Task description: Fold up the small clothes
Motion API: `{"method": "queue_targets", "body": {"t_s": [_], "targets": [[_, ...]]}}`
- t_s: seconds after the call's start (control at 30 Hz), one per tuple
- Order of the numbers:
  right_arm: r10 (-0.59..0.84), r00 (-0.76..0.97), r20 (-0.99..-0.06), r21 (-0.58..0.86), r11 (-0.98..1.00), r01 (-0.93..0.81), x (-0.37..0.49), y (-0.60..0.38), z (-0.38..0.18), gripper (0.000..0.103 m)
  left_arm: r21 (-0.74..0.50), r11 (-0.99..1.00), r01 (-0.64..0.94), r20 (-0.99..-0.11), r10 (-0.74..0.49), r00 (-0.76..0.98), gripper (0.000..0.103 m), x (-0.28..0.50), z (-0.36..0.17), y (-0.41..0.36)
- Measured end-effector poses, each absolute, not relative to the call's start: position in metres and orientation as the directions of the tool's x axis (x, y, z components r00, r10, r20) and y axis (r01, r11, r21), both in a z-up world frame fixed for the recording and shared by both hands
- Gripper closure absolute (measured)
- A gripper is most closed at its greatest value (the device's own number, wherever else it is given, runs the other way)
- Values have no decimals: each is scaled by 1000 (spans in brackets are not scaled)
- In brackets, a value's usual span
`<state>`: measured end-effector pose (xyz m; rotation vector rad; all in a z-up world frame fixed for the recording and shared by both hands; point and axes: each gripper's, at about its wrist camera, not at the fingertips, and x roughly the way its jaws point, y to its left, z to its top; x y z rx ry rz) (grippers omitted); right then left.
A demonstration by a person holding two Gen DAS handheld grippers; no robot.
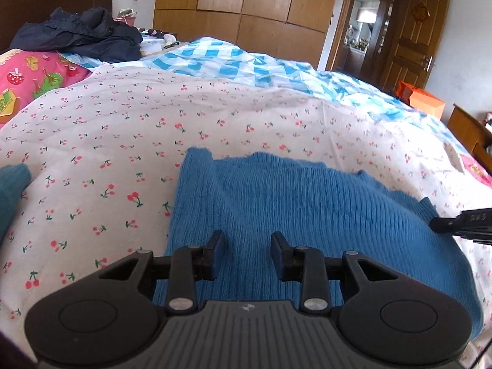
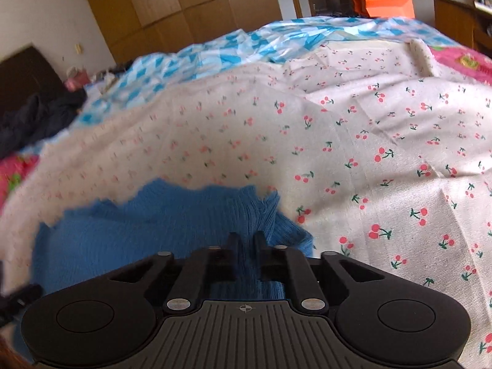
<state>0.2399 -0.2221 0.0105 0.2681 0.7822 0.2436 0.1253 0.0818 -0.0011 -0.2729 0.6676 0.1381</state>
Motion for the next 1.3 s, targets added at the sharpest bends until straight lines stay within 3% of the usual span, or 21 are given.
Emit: {"method": "queue_targets", "body": {"t_s": [0.17, 0.2, 0.33, 0.37, 0.43, 0.6, 0.73, 0.87, 0.93, 1.1, 1.2, 1.3], "targets": [[362, 812, -458, 459, 878, -132, 216, -243, 46, 96, -246, 942, -227, -573, 47, 818, 66, 125, 3, 86], [338, 821, -460, 451, 886, -112, 217, -245, 42, 96, -244, 941, -232, -580, 50, 813, 65, 126, 0, 87], [241, 701, -672, 322, 947, -17, 244, -238, -8, 95, -191, 952, -239, -639, 64, 767, 63, 131, -23, 86], [230, 697, -679, 305, 952, -18, 244, -236, -16, 94, -162, 962, -220, -628, 71, 775, 63, 129, -23, 84], [217, 719, -660, 296, 955, -17, 239, -234, -11, 90, -124, 972, -200, -620, 81, 780, 63, 126, -21, 80], [160, 774, -612, 239, 971, -11, 221, -231, 15, 90, -225, 947, -230, -609, 48, 792, 63, 120, -15, 95], [176, 806, -565, 173, 981, -93, 204, -210, 31, 89, -231, 933, -276, -597, 89, 798, 62, 118, -11, 105], [214, 753, -623, 156, 976, -149, 200, -187, 10, 89, -221, 916, -336, -648, 120, 752, 62, 125, -23, 120], [171, 715, -678, 126, 985, -116, 207, -187, -12, 90, -240, 909, -341, -663, 104, 742, 56, 126, -28, 128], [136, 726, -674, 109, 990, -83, 204, -189, -5, 94, -241, 909, -341, -662, 103, 742, 55, 125, -28, 131], [140, 757, -638, 98, 990, -100, 185, -186, 15, 86, -238, 910, -339, -658, 105, 745, 55, 121, -23, 130], [196, 760, -620, 125, 981, -151, 162, -180, 24, 86, -257, 911, -323, -648, 86, 756, 56, 114, -16, 131]]}}
